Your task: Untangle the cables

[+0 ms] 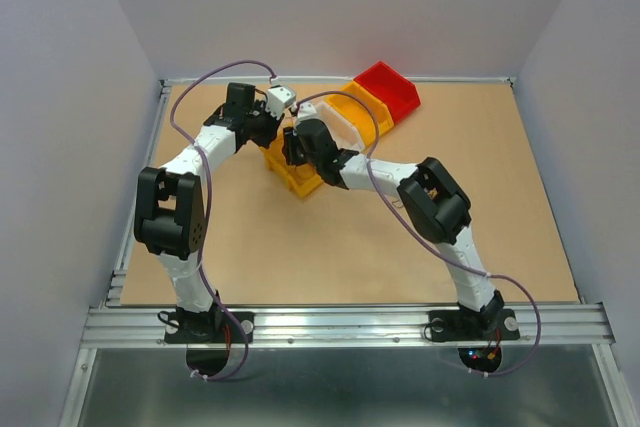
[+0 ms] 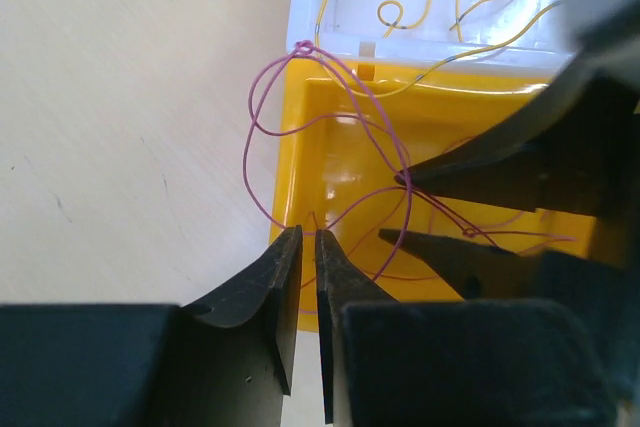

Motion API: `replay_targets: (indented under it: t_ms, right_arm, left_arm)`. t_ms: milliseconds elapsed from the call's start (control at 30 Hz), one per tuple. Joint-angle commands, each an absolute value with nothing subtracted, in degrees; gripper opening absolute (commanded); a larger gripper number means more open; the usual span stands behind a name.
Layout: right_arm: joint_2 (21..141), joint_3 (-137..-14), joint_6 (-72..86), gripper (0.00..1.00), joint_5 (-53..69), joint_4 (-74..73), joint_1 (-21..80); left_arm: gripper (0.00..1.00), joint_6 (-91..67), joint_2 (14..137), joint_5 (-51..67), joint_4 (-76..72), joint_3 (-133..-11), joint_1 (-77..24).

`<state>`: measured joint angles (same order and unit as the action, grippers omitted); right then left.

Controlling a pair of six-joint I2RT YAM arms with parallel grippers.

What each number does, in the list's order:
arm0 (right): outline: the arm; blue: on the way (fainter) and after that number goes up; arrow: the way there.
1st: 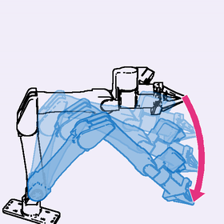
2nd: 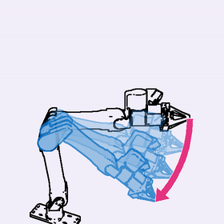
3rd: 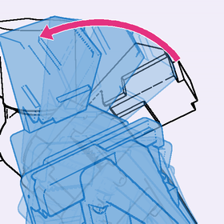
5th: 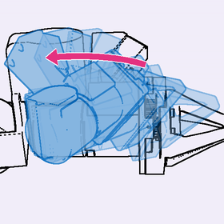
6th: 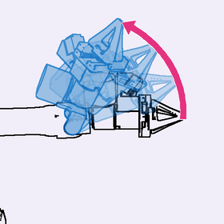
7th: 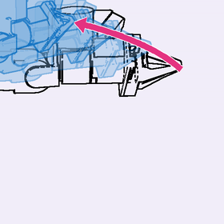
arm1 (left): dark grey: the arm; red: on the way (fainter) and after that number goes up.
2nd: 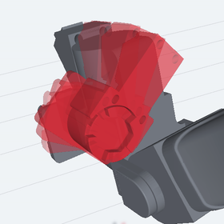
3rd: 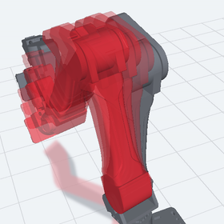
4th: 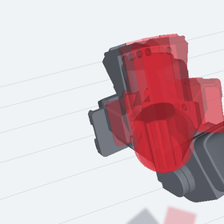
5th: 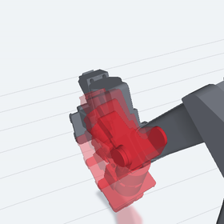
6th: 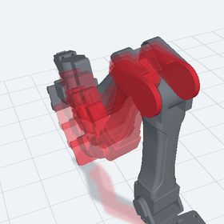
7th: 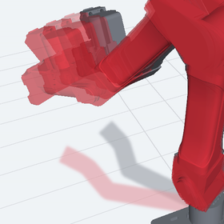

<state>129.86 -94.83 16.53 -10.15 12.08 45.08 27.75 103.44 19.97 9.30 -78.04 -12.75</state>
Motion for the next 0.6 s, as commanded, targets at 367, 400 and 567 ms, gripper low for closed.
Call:
replay_targets:
  t_ms: [367,400,567]
  right_arm:
    - [114.2,-78.3,17.0,0.57,-17.3,20.1,46.1]
    - [113.0,-77.2,17.0,0.57,-17.6,20.9,46.0]
    - [106.3,-70.1,16.8,0.59,-17.7,23.5,46.1]
  left_arm:
    - [0.22,27.3,102.7,21.5,9.6,-80.9,-13.5]
    - [0.22,27.3,102.7,21.4,9.6,-80.9,-13.6]
    - [0.22,27.8,102.4,19.2,9.4,-80.4,-15.0]
